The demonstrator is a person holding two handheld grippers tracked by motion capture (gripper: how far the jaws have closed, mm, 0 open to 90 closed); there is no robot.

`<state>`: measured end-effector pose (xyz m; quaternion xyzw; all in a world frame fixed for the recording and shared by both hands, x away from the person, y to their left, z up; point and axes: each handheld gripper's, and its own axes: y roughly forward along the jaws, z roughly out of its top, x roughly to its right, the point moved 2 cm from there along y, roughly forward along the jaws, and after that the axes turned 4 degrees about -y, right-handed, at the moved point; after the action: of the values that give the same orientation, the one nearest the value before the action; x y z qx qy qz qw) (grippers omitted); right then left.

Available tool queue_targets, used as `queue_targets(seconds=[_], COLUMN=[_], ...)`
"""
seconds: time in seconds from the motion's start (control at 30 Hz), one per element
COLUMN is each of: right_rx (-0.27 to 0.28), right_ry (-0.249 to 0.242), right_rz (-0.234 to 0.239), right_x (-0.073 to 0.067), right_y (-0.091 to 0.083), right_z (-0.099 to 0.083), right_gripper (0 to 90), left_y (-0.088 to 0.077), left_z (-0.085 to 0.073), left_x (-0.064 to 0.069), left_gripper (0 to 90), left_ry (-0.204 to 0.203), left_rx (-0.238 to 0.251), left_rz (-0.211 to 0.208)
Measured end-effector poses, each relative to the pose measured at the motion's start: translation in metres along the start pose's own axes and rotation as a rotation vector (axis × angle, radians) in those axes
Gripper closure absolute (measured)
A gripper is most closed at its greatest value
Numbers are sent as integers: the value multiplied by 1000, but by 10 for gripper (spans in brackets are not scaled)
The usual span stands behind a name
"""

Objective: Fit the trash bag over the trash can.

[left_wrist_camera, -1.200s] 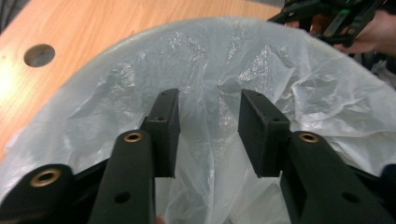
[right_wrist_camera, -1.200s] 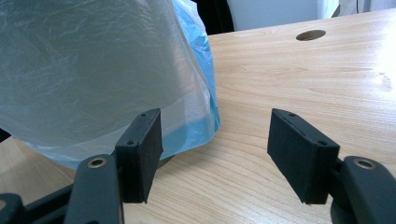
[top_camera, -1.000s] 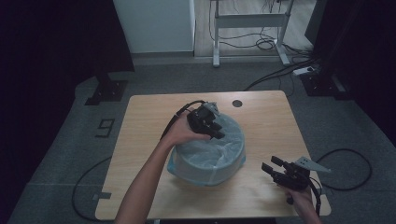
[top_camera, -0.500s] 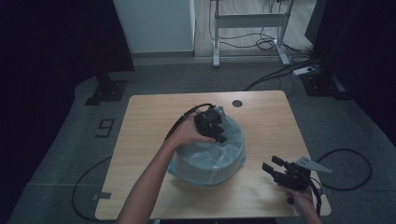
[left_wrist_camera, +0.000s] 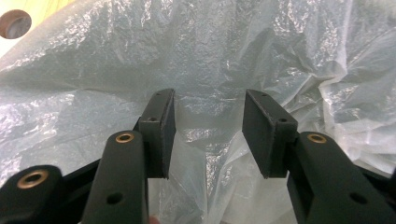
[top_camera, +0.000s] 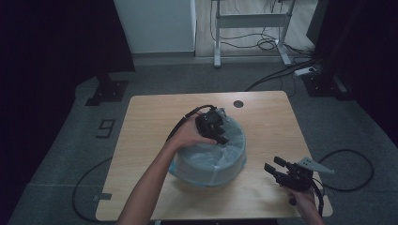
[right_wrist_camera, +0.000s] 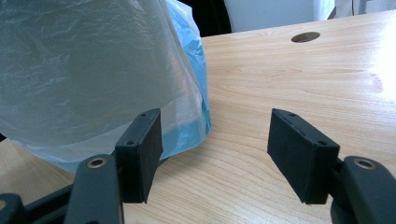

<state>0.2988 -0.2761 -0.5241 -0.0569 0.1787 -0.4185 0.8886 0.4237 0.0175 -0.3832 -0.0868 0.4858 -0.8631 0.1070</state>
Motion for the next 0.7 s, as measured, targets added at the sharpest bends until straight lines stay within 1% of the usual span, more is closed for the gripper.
queue_targets(seconds=[0.13,0.33,0.37,0.6,0.7], right_rx=[1,1,1,0,-3], right_ry=[0,0,0,-3,-6], right_rz=[-1,-3,-3,-5,-4], right_x=[0,0,0,-1,-2], right_y=[0,0,0,1,1], right_z=[0,0,0,0,0], right_gripper=[347,345,345,343,342], left_y=[-8,-29,-32,-45,-51], left_z=[-1,-7,-9,-28,-37], left_x=[1,2,2,3,4], left_gripper=[474,363,352,303,295], left_ry=[-1,-17,-23,-60,-79], left_rx=[40,143,156,206,239], left_rz=[4,10,14,46,54])
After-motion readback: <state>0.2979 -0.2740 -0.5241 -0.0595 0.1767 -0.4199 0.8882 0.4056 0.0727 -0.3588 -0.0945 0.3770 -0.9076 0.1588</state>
